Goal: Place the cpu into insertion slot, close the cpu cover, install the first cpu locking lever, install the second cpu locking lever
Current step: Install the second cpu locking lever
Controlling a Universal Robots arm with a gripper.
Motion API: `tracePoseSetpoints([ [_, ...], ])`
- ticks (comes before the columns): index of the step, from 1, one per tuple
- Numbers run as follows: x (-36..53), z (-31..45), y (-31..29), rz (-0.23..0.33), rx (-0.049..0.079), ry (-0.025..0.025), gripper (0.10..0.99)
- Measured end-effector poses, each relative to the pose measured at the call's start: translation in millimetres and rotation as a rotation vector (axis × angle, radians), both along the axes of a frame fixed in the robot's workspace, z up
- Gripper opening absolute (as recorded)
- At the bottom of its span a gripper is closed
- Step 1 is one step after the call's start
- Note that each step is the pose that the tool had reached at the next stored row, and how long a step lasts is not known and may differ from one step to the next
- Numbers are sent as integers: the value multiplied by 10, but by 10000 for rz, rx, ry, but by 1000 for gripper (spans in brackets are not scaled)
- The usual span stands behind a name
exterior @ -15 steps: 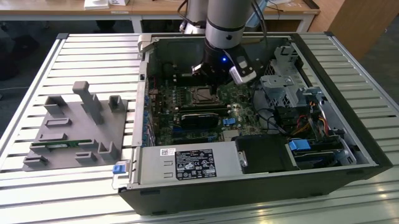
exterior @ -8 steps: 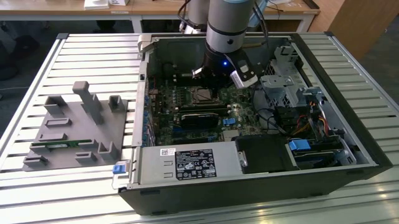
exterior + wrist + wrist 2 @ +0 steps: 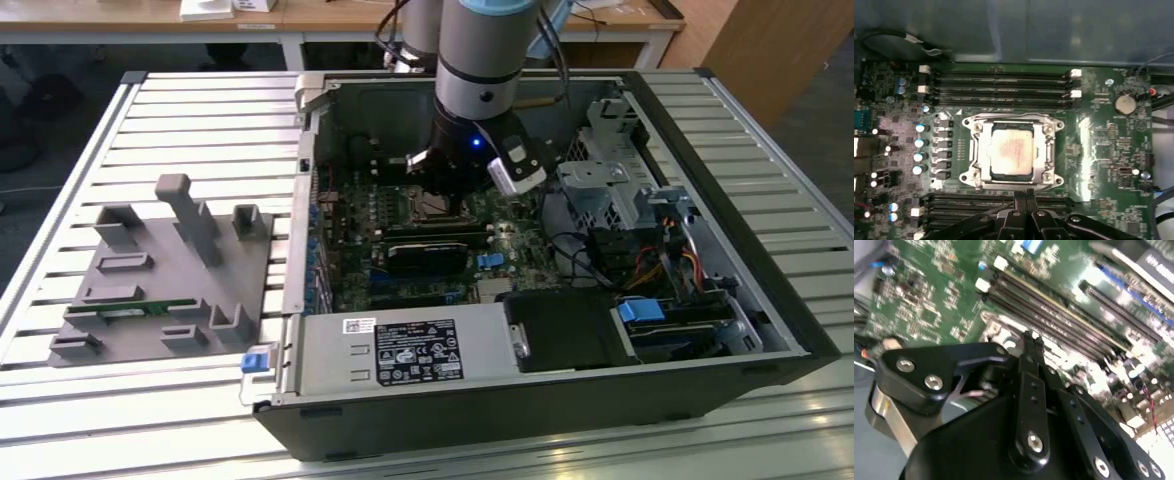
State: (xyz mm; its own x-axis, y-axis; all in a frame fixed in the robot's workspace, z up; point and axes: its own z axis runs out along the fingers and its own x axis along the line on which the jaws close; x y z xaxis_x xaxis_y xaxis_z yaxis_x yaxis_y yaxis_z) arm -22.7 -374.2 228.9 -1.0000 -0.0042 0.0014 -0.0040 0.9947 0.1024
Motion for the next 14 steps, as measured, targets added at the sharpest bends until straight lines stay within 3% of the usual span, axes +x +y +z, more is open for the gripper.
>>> tracePoseSetpoints([
  [5, -158, -19, -14, 0, 38, 0, 106],
  [9, -204, -39, -19, 0, 112, 0, 106],
  [14, -206, -61, -69, -9, 383, 0, 106],
])
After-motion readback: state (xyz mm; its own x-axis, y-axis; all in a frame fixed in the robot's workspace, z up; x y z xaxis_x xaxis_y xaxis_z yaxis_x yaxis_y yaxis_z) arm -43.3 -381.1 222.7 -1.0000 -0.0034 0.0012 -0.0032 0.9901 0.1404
